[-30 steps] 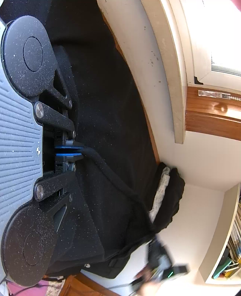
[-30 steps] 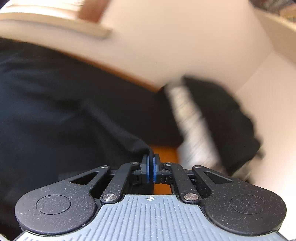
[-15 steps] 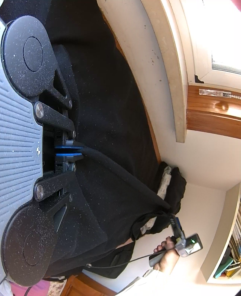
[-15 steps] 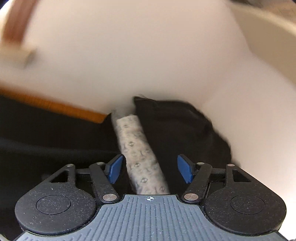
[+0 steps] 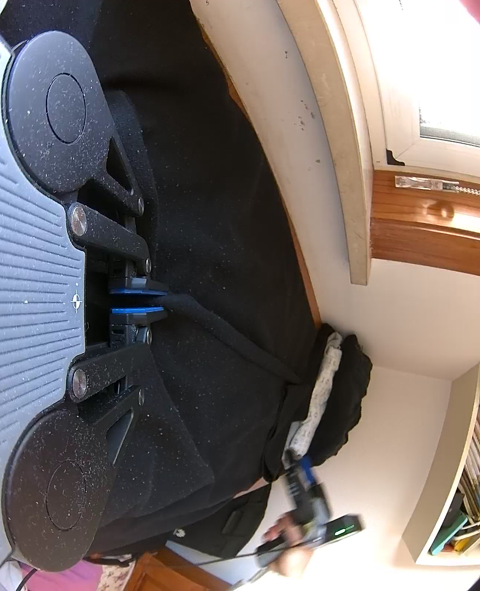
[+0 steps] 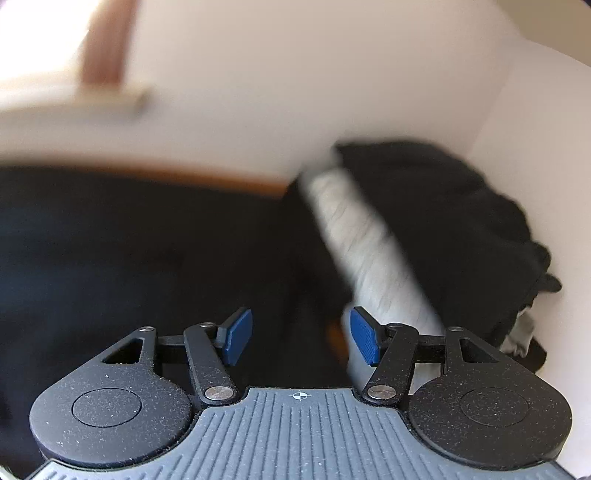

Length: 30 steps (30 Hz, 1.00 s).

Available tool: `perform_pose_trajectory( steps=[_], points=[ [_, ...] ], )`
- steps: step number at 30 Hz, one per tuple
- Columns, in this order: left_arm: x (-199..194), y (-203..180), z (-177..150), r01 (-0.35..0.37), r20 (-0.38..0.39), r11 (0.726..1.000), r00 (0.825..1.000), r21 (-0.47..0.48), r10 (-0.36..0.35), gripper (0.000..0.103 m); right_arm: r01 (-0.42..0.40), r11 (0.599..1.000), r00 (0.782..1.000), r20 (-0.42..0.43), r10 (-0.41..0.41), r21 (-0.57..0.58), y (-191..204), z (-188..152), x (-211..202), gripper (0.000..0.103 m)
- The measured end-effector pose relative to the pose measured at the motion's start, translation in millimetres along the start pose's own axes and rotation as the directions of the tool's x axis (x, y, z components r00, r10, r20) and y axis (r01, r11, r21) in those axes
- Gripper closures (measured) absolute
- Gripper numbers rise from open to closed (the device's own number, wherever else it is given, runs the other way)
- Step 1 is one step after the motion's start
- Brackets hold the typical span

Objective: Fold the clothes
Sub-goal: 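Hold the trousers with the left tool while the right tool releases and repositions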

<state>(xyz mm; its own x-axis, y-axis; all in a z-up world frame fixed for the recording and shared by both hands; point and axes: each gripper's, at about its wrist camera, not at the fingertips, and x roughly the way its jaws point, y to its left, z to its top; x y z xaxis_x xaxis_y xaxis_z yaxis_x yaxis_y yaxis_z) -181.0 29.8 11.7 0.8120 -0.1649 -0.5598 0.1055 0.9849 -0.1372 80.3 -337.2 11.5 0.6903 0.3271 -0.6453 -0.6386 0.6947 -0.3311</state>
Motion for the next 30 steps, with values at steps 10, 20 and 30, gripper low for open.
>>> perform_pose_trajectory(
  steps=[10, 20, 30],
  points=[
    [-10, 11, -7, 0.051, -0.041, 0.998, 0.998, -0.036, -0.053, 0.096, -0.052, 0.998, 0.998, 0.029, 0.053, -0.017, -10, -61, -7, 0.05],
    [-14, 15, -8, 0.059, -0.042, 0.997, 0.997, -0.056, -0.061, 0.096, 0.479, 0.86, 0.864, 0.082, -0.498, 0.177, -50, -23, -21, 0.084],
    [-15, 8, -9, 0.035, -0.044, 0.999, 0.998, -0.023, -0.036, 0.095, 0.26, 0.948, 0.944, 0.158, -0.289, 0.181, -39, -38, -18, 0.074]
  ],
)
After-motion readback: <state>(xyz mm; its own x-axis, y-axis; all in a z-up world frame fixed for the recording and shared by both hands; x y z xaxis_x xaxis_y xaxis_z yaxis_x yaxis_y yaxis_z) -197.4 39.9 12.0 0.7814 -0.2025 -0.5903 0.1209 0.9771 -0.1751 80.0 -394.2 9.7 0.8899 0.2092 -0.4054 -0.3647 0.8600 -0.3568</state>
